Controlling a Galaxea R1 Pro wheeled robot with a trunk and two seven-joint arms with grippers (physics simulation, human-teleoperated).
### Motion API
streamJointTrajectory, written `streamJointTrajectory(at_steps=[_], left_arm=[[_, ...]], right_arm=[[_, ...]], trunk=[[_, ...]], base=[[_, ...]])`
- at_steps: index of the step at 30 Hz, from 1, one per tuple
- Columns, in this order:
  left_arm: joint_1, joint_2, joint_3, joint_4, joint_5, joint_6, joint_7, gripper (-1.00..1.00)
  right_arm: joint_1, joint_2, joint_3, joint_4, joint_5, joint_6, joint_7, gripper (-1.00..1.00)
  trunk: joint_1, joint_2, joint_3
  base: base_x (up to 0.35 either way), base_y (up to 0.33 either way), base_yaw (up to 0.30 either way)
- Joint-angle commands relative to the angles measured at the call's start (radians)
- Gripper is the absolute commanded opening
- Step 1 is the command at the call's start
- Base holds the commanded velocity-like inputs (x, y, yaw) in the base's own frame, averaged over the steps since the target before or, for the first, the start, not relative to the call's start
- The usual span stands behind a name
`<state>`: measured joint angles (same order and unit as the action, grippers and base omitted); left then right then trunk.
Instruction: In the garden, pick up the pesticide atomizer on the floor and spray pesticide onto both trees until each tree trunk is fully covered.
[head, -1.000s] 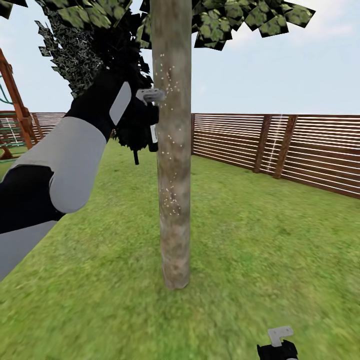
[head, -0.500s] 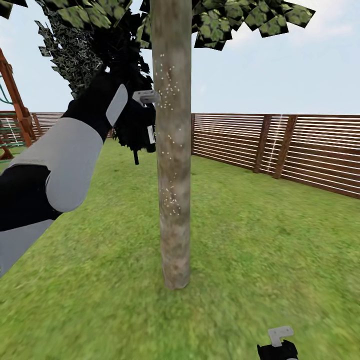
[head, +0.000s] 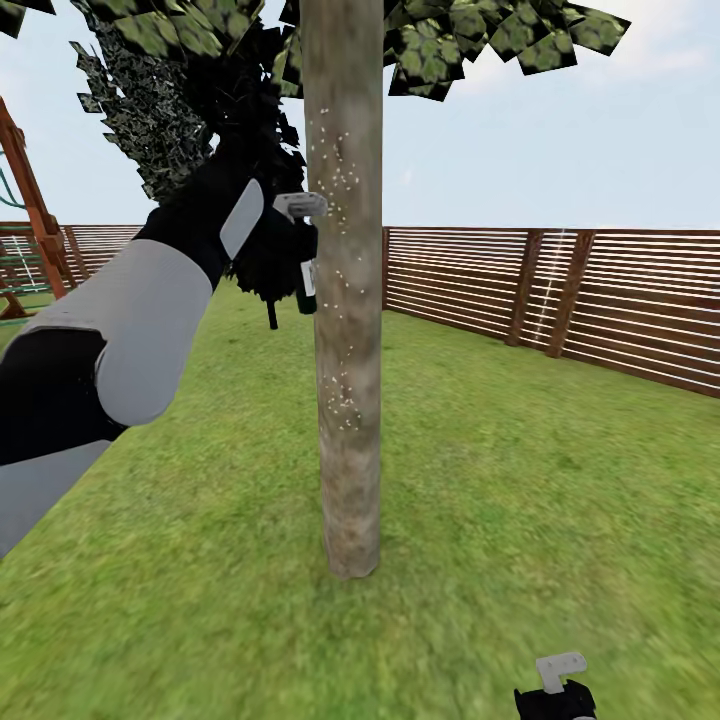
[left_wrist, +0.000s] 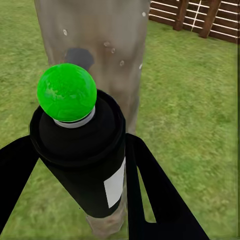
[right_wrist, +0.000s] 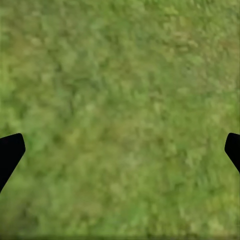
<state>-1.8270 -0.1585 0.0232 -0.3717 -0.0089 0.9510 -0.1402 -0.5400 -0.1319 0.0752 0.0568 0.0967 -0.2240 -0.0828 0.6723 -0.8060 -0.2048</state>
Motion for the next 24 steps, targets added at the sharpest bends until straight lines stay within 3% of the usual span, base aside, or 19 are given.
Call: streamJointTrajectory(at_steps=[1, 5, 9, 11, 14, 19, 24], left_arm=[[0.000, -0.002, -0.001, -0.014, -0.002, 0.000, 0.001, -1.00], [0.000, -0.016, -0.001, -0.102, 0.006, 0.005, -0.004, -1.00], [0.000, -0.016, -0.002, -0.168, 0.132, 0.007, -0.004, -1.00], [0.000, -0.016, 0.002, -0.177, 0.154, 0.008, -0.004, -1.00], [0.000, -0.016, 0.004, -0.167, 0.161, 0.008, -0.005, -1.00], [0.000, -0.016, 0.004, 0.003, 0.162, 0.001, -0.005, -1.00], [0.000, -0.016, 0.004, 0.047, 0.164, 0.000, -0.006, -1.00]], right_arm=[[0.000, 0.000, 0.000, 0.000, 0.000, 0.000, 0.000, 1.00], [0.000, 0.001, 0.000, 0.000, 0.000, 0.000, 0.000, 1.00], [0.000, 0.001, 0.000, 0.000, 0.000, 0.000, 0.000, 1.00], [0.000, 0.001, 0.000, 0.000, 0.000, 0.000, 0.000, 1.00], [0.000, 0.001, 0.000, 0.000, 0.000, 0.000, 0.000, 1.00], [0.000, 0.001, 0.000, 0.000, 0.000, 0.000, 0.000, 1.00], [0.000, 0.001, 0.000, 0.000, 0.000, 0.000, 0.000, 1.00]], trunk=[[0.000, 0.000, 0.000], [0.000, 0.000, 0.000], [0.000, 0.000, 0.000], [0.000, 0.000, 0.000], [0.000, 0.000, 0.000], [0.000, 0.000, 0.000], [0.000, 0.000, 0.000]], base=[[0.000, 0.000, 0.000], [0.000, 0.000, 0.000], [0.000, 0.000, 0.000], [0.000, 0.000, 0.000], [0.000, 0.000, 0.000], [0.000, 0.000, 0.000], [0.000, 0.000, 0.000]])
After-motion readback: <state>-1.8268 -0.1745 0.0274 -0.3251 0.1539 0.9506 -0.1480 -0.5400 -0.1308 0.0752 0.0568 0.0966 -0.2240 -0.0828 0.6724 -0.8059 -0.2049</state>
